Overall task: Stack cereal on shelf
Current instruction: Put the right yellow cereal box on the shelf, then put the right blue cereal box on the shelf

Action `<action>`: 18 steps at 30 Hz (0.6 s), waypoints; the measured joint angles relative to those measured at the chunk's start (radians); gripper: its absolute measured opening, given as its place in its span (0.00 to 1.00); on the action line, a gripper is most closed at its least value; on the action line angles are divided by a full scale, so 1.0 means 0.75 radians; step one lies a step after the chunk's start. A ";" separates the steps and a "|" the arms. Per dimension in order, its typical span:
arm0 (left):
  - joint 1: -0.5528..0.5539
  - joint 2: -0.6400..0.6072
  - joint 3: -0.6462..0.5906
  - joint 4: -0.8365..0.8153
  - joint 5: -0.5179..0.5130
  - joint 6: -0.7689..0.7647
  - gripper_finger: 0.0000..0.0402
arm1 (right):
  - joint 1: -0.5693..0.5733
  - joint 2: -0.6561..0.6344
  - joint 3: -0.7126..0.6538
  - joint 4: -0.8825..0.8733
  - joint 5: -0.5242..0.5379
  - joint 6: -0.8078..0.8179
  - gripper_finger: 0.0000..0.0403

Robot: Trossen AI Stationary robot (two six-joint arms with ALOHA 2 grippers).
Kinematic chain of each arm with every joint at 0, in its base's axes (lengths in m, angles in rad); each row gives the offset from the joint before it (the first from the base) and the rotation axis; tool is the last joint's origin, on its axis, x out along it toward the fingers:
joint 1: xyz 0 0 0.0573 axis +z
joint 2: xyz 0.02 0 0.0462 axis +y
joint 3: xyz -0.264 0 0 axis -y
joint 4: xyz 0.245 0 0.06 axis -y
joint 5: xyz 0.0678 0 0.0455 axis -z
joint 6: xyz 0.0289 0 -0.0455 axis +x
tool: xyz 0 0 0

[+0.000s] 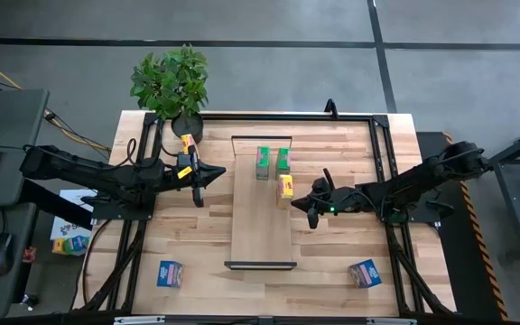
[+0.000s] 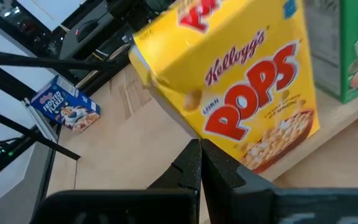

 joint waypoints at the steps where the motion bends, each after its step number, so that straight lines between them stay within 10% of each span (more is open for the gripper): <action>1: 0.001 0.000 0.000 0.000 0.001 0.000 0.00 | 0.000 0.019 0.000 0.016 -0.007 0.000 0.00; 18: 0.001 0.000 0.000 -0.001 0.001 0.000 0.00 | 0.000 -0.024 0.000 -0.046 -0.144 -0.049 0.00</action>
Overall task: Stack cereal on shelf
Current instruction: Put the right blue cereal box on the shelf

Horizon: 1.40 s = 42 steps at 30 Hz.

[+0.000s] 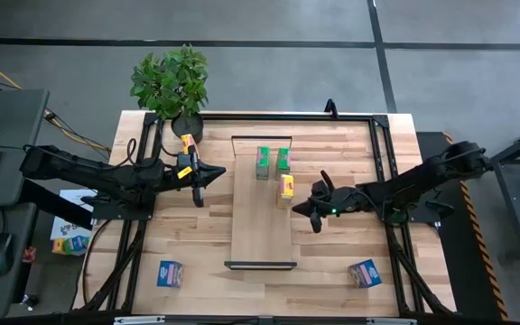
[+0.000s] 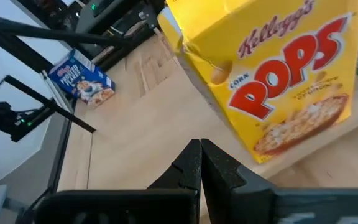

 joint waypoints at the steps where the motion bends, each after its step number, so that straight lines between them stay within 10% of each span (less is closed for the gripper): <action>1: -0.001 0.000 0.000 0.000 0.000 0.000 0.00 | -0.001 -0.009 0.000 -0.015 -0.018 0.000 0.00; 19: 0.000 0.000 0.000 0.000 0.000 0.000 0.00 | 0.000 -0.295 0.001 0.285 -0.412 -0.489 0.00; 29: 0.000 0.000 0.000 0.000 0.000 0.001 0.00 | -0.004 -0.461 0.001 0.371 0.148 -0.784 0.02; 42: 0.000 0.000 0.000 -0.001 -0.001 0.012 0.00 | 0.057 -0.493 0.182 0.057 0.108 -0.699 0.62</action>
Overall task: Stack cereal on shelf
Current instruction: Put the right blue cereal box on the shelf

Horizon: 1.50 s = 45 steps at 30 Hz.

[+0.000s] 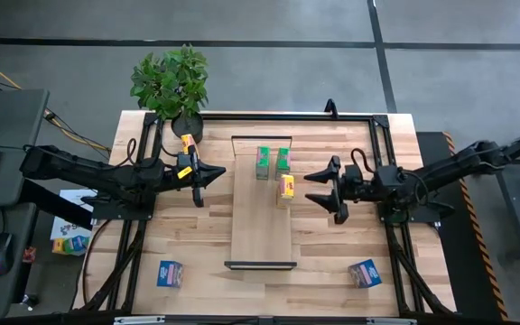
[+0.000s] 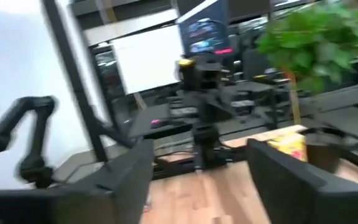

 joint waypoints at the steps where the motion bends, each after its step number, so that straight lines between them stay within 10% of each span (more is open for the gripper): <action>1: 0.000 0.000 0.000 0.000 0.000 0.000 0.00 | 0.006 0.000 0.037 -0.044 -0.030 0.000 0.67; 8: 0.000 0.000 0.000 0.000 -0.002 0.011 0.00 | 0.091 0.035 0.520 -0.986 0.025 0.255 0.79; 18: 0.000 0.000 0.000 -0.007 -0.006 0.034 0.00 | 0.398 0.525 1.265 -2.711 -0.205 1.779 0.79; 26: 0.000 0.000 0.000 -0.039 -0.006 0.034 0.00 | 0.634 0.847 1.379 -2.812 -0.460 2.278 0.79; 45: 0.000 0.000 0.000 -0.067 0.011 -0.002 0.00 | 0.738 1.118 1.330 -2.832 -0.635 2.357 0.79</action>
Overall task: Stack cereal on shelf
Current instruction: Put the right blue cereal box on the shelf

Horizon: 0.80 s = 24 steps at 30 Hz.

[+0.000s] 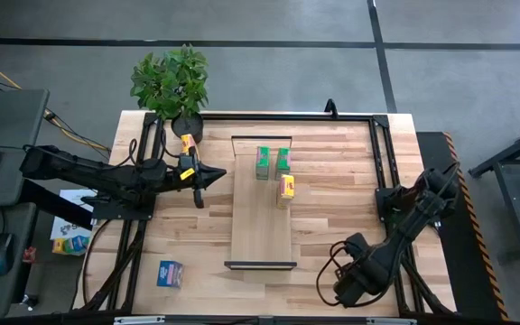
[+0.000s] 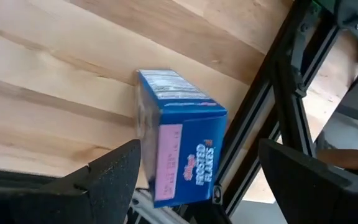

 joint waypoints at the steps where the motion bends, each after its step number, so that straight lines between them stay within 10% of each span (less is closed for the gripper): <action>1: 0.000 0.000 0.000 0.000 0.000 0.001 0.00 | 0.001 -0.007 -0.022 0.020 -0.005 0.005 0.79; 24: 0.000 0.000 0.000 -0.001 0.001 0.000 0.00 | 0.005 -0.059 -0.383 0.527 -0.095 -0.090 0.79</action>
